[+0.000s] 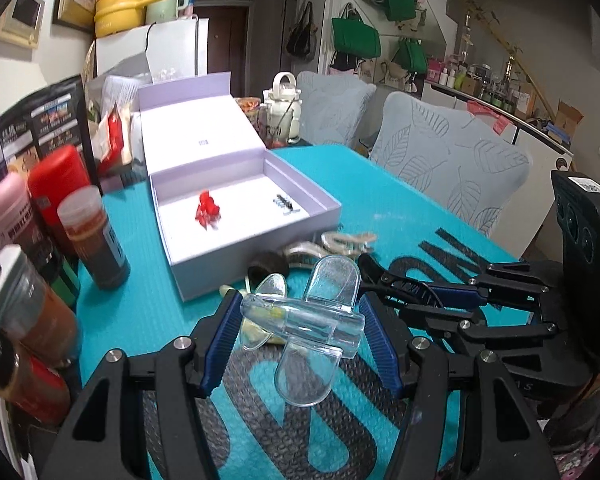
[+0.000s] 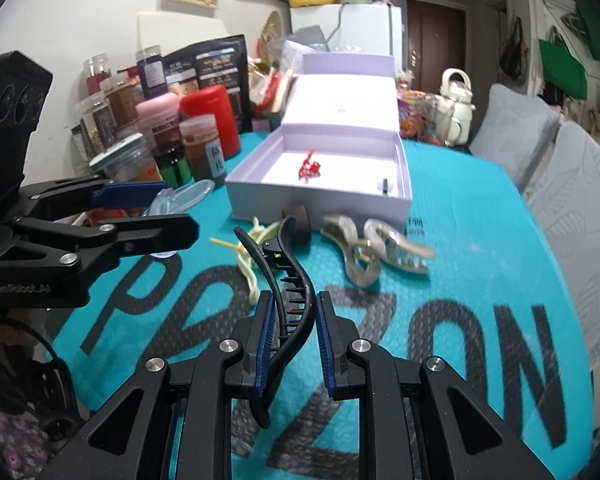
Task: Organize rigid objects
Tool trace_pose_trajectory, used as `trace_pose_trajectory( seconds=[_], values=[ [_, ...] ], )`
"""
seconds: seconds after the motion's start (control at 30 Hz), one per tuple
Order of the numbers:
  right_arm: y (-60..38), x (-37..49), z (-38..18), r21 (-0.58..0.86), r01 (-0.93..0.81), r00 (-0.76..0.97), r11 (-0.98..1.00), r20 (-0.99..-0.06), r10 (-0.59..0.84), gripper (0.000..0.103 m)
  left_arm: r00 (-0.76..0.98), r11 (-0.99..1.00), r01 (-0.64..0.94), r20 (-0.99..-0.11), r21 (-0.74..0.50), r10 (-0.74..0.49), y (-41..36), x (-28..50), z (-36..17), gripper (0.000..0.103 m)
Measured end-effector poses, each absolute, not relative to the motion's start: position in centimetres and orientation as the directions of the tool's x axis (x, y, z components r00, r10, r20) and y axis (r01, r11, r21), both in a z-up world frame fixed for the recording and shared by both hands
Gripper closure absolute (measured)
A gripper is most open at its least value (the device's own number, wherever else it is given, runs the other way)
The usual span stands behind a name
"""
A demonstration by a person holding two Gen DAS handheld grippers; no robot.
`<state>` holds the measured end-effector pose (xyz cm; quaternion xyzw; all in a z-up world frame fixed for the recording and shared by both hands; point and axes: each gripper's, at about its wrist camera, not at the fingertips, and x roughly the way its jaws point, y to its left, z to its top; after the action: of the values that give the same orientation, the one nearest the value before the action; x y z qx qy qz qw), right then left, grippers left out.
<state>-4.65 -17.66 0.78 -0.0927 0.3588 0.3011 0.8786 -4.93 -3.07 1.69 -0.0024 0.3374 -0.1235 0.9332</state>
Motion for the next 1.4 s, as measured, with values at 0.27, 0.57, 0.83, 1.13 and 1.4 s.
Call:
trace_pose_trajectory(
  seconds=[0.27,0.57,0.83,1.13,1.4],
  values=[
    [-16.9,-2.7,2.6,0.055,-0.623,0.559,0.780,-0.666,0.494,0.082,0.761,0.973,0.218,-0.611,-0.075,-0.218,-2.7,-3.1,3.5,0.043],
    [-16.5,0.1,4.7,0.046,-0.637,0.570,0.770,-0.644,0.510,0.082,0.784,0.974,0.218,-0.584,-0.057,-0.209,-1.9,-0.2,5.5,0.043],
    [-16.2,3.1,6.5,0.034,-0.639,0.589,0.769,-0.620,0.517,0.082,0.806,0.979,0.201,-0.560,-0.045,-0.191,-1.2,2.6,6.9,0.043],
    [-16.0,7.3,7.6,0.012,-0.633,0.610,0.774,-0.609,0.507,0.082,0.836,0.986,0.164,-0.525,-0.035,-0.157,-0.4,6.2,8.2,0.043],
    [-15.2,10.9,8.8,-0.033,-0.614,0.648,0.789,-0.591,0.480,0.082,0.863,0.993,0.111,-0.493,-0.036,-0.114,0.5,9.6,9.0,0.043]
  ],
)
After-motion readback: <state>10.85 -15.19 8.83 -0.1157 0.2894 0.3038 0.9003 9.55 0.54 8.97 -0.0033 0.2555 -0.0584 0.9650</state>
